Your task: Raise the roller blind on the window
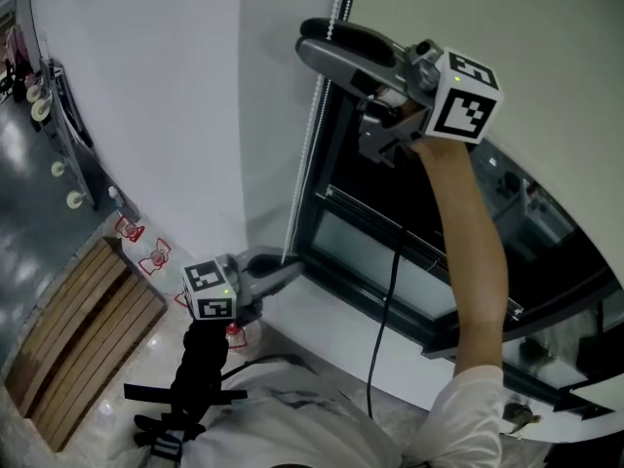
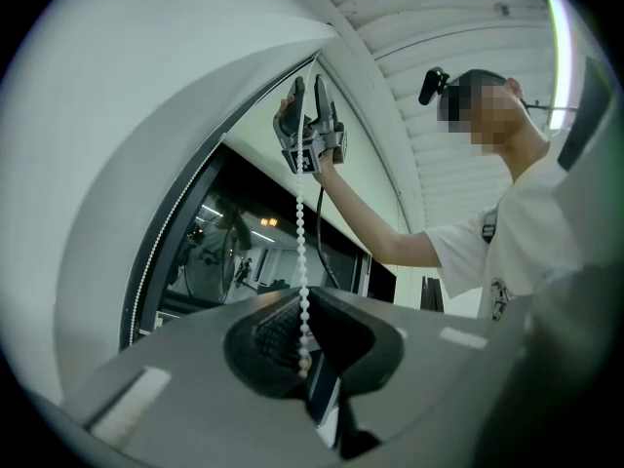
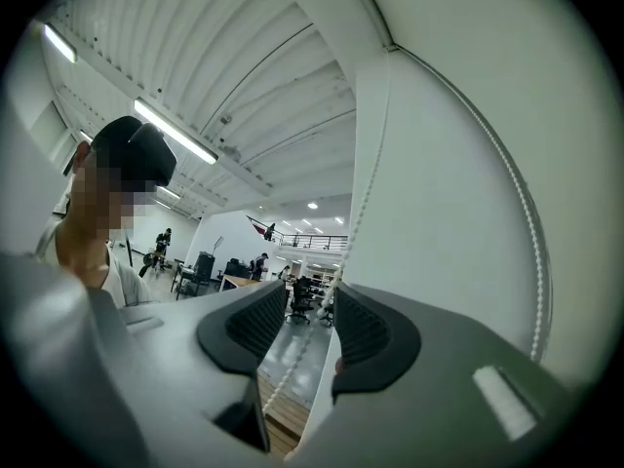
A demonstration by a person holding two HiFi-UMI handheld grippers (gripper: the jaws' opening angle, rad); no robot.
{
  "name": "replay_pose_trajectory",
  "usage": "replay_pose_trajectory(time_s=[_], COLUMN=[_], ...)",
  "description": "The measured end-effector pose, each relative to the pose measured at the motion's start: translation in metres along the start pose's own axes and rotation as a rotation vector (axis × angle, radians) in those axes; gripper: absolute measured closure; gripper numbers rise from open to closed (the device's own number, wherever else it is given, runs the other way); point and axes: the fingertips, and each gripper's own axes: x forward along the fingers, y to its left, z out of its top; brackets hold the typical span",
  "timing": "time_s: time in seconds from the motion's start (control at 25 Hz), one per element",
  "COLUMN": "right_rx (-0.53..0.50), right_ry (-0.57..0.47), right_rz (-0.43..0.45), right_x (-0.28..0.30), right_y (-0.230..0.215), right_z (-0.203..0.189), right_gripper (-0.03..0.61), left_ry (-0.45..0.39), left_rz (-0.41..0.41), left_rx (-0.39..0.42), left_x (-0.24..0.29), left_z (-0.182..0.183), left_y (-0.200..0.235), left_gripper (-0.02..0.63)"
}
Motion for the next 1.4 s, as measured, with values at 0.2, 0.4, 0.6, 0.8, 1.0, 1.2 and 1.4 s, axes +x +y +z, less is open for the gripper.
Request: replay_pose_trajectory(time_s=[0.2, 0.4, 0.6, 0.8, 1.0, 1.2, 1.4], right_rx=[-0.006, -0.017, -0.036, -0.049, -0.029, 0.042, 0.108], right_ry=[-0.033, -0.054, -0.050, -0.053, -0.061, -0.045, -0.061], right_rz=[-0.022, -0.020, -0.018, -0.022, -0.022, -0.043, -0.001], right_x=[-0.007, -0.005, -0.005, -0.008, -0.013, -0.012, -0.020], right_y=[-0.021, -0.018, -0.021, -0.030, -0.030, -0.035, -0.026], right_z=[0.019, 0.033, 0.045, 0.057, 0.057, 0.052, 0.052], right_gripper=[0.433, 0.454, 0.460, 0.529, 0.561, 0.565, 0.566], left_ry=[0.007, 0.009, 0.012, 0.015, 0.018, 0.018, 0.017], left_rz=[0.003, 0.003, 0.003, 0.008, 0.009, 0.005, 0.009], left_rx=[-0.006, -0.002, -0.006, -0.012, -0.016, -0.021, -0.029], left_x=[0.004, 0.002, 0.003, 0.005, 0.008, 0.006, 0.008], left_z=[0.000, -0.001, -0.002, -0.004, -0.006, -0.007, -0.011], left_y=[0.006, 0.003, 0.005, 0.013, 0.015, 0.014, 0.014], left_gripper=[0.615, 0.615, 0.615, 0.615, 0.615, 0.615, 0.615])
